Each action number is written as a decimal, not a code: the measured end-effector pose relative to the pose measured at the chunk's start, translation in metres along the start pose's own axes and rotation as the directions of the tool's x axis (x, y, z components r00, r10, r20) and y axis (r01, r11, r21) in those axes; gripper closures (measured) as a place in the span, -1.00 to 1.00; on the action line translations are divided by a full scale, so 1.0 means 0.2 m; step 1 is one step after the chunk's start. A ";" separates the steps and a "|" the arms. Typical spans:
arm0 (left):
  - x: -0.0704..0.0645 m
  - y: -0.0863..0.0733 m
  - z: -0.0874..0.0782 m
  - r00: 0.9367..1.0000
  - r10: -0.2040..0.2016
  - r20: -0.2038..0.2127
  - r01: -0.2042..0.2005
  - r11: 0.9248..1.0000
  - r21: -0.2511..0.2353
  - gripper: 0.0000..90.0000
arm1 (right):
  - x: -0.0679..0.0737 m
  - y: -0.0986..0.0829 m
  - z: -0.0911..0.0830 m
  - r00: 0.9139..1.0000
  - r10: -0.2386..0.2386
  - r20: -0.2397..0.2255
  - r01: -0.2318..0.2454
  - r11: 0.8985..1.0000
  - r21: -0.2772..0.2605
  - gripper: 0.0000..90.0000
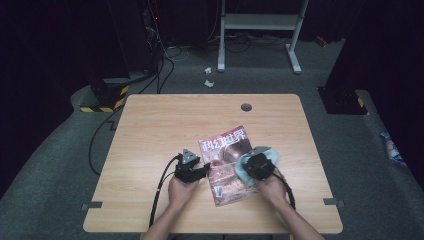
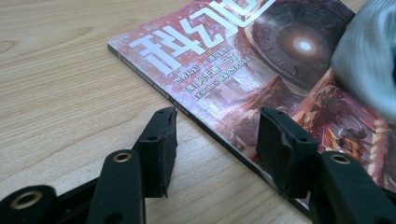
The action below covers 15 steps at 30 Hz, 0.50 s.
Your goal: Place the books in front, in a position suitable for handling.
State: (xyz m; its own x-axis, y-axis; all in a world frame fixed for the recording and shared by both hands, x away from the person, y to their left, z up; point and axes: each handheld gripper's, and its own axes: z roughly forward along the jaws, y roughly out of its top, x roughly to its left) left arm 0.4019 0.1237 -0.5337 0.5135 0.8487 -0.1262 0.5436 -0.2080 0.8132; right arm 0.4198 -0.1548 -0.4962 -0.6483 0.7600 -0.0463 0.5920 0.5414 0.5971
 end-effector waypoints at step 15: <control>-0.02 0.02 0.01 0.998 -0.034 0.046 0.032 0.999 0.025 0.43 | -0.21 -0.04 -0.01 0.980 0.192 -0.051 -0.192 0.981 0.006 0.63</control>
State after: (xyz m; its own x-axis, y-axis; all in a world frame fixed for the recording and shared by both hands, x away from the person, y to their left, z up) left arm 0.4021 0.1185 -0.5307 0.5251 0.8318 -0.1797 0.5767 -0.1926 0.7940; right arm 0.4407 -0.1912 -0.4980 -0.5462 0.8305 0.1094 0.7080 0.3879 0.5901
